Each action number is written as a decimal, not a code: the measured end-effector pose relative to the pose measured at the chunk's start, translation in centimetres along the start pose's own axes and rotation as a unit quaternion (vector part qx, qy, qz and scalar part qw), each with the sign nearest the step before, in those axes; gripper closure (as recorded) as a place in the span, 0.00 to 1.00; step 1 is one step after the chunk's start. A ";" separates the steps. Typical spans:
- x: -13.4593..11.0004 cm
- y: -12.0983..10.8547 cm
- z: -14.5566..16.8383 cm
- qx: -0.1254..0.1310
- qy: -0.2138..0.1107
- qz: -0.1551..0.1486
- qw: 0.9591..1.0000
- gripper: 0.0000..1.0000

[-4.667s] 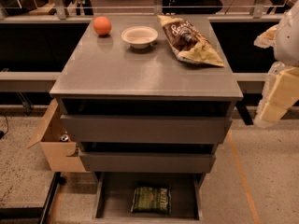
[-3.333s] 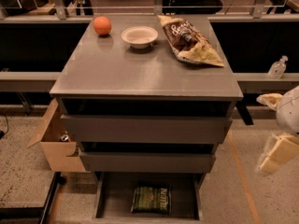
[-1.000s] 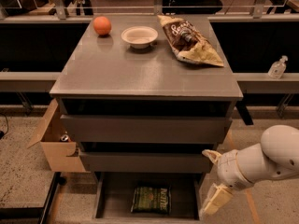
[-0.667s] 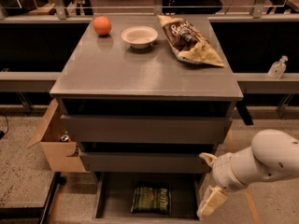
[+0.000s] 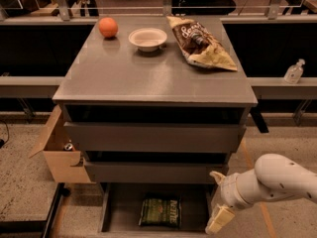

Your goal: Pick green jalapeno chip bag from bottom drawer and place on counter

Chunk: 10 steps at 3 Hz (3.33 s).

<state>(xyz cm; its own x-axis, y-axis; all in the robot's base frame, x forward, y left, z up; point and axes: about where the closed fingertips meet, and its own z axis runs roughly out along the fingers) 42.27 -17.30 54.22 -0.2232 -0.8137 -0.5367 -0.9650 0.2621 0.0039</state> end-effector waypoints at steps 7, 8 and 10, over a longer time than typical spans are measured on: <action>7.5 -2.7 17.4 -0.088 -0.080 0.031 0.992 0.00; 7.8 -3.1 19.5 -0.094 -0.093 0.025 0.991 0.00; 8.0 -3.0 24.9 -0.086 -0.110 0.004 0.990 0.00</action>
Offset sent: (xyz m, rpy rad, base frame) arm 0.0247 0.0097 -0.1391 0.0989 0.1156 0.0118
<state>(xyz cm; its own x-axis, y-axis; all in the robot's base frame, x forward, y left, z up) 46.83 -11.64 28.89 -0.2137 -0.6749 -0.7063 -0.9768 0.1605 0.1421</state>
